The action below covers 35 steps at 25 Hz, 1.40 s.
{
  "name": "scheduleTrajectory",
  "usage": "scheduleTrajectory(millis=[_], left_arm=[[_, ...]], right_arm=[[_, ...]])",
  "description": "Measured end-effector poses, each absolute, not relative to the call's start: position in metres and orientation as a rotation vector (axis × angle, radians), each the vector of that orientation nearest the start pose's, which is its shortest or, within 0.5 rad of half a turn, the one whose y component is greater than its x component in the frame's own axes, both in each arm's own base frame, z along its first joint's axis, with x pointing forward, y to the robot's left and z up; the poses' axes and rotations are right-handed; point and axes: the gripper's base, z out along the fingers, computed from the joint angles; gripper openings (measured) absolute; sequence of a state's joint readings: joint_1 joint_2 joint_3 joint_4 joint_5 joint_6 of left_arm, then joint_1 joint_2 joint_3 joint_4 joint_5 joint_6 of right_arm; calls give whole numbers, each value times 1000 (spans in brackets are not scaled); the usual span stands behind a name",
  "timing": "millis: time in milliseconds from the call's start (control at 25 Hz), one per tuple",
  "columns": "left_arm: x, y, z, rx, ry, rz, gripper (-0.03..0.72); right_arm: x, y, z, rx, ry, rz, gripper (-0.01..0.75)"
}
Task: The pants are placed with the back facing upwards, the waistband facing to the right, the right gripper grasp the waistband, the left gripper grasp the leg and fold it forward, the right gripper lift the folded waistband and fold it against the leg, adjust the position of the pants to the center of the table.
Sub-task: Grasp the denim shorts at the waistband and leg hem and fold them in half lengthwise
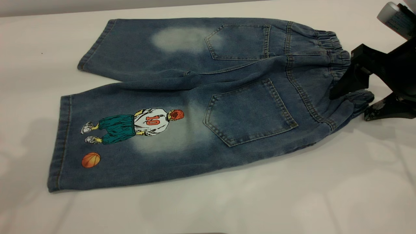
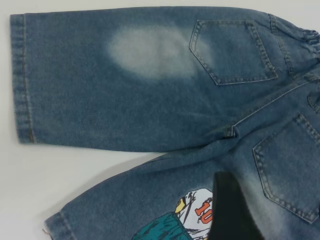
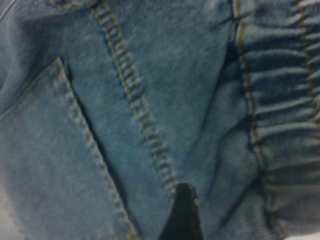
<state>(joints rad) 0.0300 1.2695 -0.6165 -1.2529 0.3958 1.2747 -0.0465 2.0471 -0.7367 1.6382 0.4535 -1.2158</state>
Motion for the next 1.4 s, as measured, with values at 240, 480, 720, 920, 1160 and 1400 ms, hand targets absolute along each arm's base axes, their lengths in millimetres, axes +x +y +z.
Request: scheduleTrajectory(millis=[240, 480, 720, 920, 1160, 1400], left_arm=[[242, -26, 234, 217, 2226, -382, 374], [244, -25, 230, 180, 2249, -390, 374], [246, -25, 189, 86, 2532, -459, 374], [241, -18, 152, 6, 2811, -390, 374], [244, -14, 126, -80, 2933, -345, 374], [247, -18, 95, -67, 3011, -310, 374]], right_arm=[[304, 24, 52, 537, 2713, 697, 262], [304, 24, 52, 516, 2719, 696, 40], [304, 24, 53, 493, 2725, 697, 40], [304, 25, 53, 471, 2729, 692, 40], [305, 25, 53, 435, 2731, 687, 40], [305, 25, 53, 427, 2732, 686, 40]])
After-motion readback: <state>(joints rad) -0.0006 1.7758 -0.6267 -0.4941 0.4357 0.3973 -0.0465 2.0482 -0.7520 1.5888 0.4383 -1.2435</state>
